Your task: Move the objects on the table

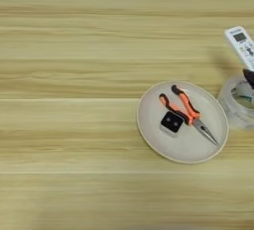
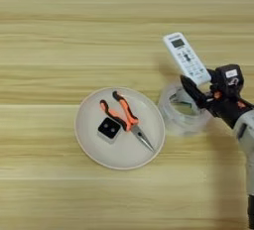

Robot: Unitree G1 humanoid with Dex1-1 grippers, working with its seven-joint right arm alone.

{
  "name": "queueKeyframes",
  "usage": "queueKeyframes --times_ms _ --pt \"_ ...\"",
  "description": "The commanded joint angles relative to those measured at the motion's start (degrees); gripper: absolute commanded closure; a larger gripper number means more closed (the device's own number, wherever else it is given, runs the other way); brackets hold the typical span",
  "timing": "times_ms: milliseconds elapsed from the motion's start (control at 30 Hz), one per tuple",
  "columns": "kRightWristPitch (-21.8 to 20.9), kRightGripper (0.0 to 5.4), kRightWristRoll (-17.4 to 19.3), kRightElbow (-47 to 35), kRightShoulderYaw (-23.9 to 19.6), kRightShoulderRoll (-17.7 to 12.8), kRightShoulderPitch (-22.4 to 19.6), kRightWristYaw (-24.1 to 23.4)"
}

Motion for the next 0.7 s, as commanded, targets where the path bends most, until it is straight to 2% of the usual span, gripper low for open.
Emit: queueKeyframes --times_ms 33,367,700 --pt "-2.8 2.43 0.8 0.1 -4.1 -4.0 -1.0 -2.2" --pt "-4.8 2.43 1.0 5.3 -9.1 -5.9 1.6 -3.7" --pt "-6.0 2.43 1.1 11.7 -9.5 -6.1 2.1 -4.5"
